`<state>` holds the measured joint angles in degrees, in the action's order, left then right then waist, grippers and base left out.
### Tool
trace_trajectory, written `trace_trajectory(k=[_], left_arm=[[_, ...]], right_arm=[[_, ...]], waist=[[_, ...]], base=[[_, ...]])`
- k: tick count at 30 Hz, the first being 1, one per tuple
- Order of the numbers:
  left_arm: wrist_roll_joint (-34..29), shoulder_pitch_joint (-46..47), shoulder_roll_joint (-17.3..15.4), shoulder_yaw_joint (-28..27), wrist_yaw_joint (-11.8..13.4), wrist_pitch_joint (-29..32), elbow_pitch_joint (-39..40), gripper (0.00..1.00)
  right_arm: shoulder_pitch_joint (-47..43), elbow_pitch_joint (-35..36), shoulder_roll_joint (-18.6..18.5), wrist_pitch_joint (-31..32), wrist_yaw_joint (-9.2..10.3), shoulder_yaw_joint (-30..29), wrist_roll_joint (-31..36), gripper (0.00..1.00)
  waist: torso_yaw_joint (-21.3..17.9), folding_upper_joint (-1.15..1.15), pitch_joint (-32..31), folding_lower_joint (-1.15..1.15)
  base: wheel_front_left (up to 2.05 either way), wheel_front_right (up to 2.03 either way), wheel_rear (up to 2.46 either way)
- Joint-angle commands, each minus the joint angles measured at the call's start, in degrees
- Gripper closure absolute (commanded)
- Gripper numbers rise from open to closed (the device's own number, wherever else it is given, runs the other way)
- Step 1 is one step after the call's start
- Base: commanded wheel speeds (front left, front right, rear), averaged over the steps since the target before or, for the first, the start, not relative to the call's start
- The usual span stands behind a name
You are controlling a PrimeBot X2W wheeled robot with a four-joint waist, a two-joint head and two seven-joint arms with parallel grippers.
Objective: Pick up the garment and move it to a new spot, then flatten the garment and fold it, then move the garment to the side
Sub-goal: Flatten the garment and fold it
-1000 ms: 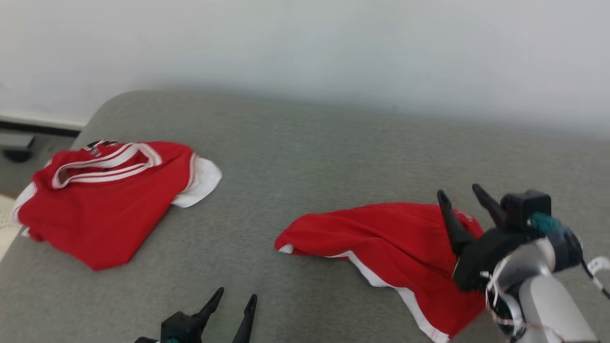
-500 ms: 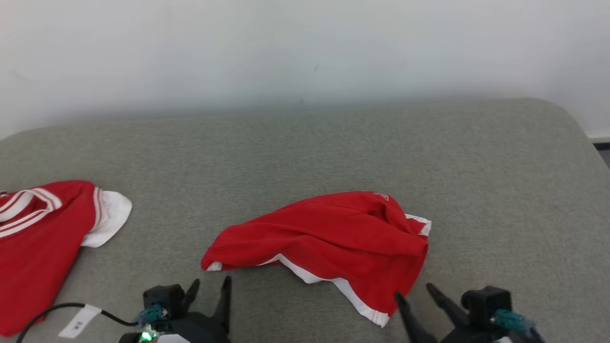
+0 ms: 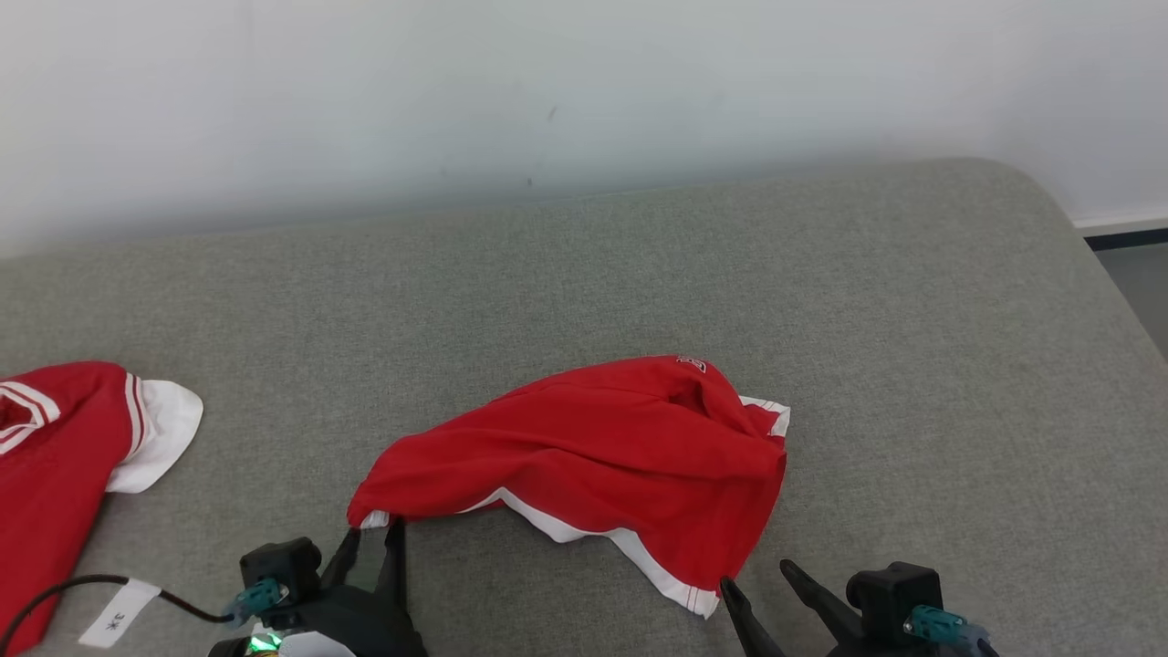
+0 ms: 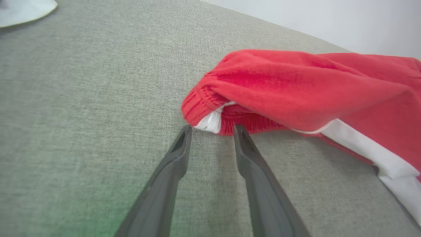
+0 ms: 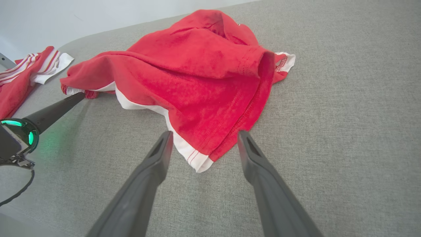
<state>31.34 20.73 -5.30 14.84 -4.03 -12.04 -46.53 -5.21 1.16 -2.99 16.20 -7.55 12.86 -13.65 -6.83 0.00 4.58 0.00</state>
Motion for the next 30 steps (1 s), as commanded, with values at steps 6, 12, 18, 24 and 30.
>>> trace_trajectory(k=[6,12,18,24,30], left_arm=[[0.9,-0.2,0.1,-0.7,-0.5,-1.8,-1.2,0.25],[1.6,-0.2,0.3,-0.2,-1.4,-2.2,-2.0,0.81],[2.3,0.8,0.6,-0.3,-1.8,-2.7,-3.5,0.66],[2.5,2.1,0.7,-1.0,-1.9,-3.0,-4.3,0.7],[3.0,2.6,0.7,-1.7,-2.2,-3.1,-5.2,0.68]], right_arm=[[-0.3,-0.4,0.1,0.3,0.13,0.8,-0.3,0.0],[-0.6,-0.8,0.1,0.7,0.13,1.9,-0.6,0.0],[-0.1,-1.1,0.1,1.2,0.13,2.8,-0.8,0.0],[0.2,-1.2,0.1,1.1,0.13,3.0,-0.8,0.0],[0.2,-1.6,0.1,1.3,0.13,3.8,-1.3,0.0]], waist=[[0.7,0.0,-1.1,0.0],[0.9,0.0,-1.6,0.0],[0.5,0.0,-1.4,0.0],[0.4,0.0,-1.1,0.0],[0.4,0.0,-0.9,0.0]], base=[[0.0,0.0,0.0],[0.0,0.0,0.0],[0.0,0.0,0.0],[0.0,0.0,0.0],[0.0,0.0,0.0]])
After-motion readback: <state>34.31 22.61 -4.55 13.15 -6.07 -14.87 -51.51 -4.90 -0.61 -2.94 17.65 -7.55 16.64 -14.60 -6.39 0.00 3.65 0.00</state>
